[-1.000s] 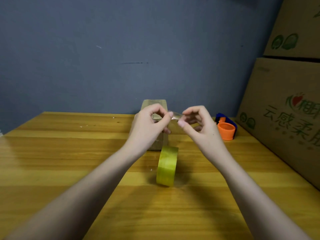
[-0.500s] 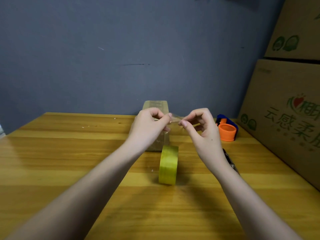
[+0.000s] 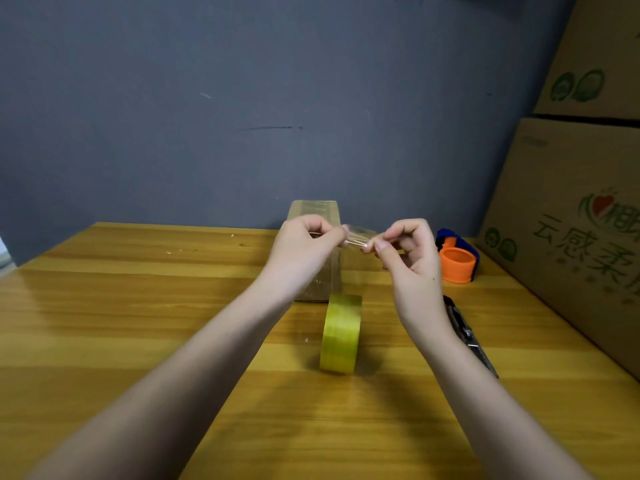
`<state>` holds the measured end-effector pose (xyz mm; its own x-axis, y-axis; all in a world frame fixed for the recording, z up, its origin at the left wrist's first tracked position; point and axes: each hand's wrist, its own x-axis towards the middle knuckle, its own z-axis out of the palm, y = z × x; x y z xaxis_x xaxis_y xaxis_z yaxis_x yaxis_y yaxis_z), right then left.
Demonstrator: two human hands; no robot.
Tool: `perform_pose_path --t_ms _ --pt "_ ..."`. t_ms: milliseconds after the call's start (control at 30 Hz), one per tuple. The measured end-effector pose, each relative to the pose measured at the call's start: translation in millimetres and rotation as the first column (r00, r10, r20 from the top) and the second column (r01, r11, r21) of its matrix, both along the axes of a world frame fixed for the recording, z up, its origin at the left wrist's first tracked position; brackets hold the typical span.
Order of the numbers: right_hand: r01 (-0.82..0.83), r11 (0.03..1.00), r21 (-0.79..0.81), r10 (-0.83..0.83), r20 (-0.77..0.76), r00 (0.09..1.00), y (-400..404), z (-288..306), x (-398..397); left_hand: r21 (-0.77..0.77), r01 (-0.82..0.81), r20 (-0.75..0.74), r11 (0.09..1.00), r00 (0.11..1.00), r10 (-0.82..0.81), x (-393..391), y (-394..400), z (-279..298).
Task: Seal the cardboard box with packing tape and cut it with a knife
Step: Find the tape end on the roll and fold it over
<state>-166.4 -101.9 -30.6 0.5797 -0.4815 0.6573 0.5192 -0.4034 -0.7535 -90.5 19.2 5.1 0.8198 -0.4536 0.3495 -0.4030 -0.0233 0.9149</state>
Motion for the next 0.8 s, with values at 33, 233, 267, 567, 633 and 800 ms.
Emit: perform_pose_path --t_ms 33,233,267,567,633,800 --pt "-0.010 1.000 -0.013 0.010 -0.005 1.000 0 -1 -1 0.000 -0.002 -0.009 1.000 1.000 0.002 0 0 0" --pt "0.028 0.983 -0.179 -0.044 -0.086 0.995 -2 -2 -9 -0.002 -0.001 -0.059 1.000 0.998 0.000 0 0 -2" --pt "0.055 0.979 -0.195 -0.074 -0.087 0.993 -1 -2 -9 -0.001 0.002 -0.057 1.000 0.998 -0.002 -1 0 -2" --pt "0.204 0.955 -0.217 -0.219 -0.045 0.975 4 -3 -5 -0.013 0.009 -0.049 1.000 0.999 -0.010 -2 -1 -1" --pt "0.235 0.947 -0.221 -0.248 -0.032 0.968 5 -2 -3 -0.010 0.004 -0.031 1.000 1.000 -0.004 -3 -1 -1" --pt "0.281 0.925 -0.257 -0.297 -0.026 0.954 9 -4 0 -0.005 -0.012 -0.013 1.000 1.000 0.012 -5 0 -2"
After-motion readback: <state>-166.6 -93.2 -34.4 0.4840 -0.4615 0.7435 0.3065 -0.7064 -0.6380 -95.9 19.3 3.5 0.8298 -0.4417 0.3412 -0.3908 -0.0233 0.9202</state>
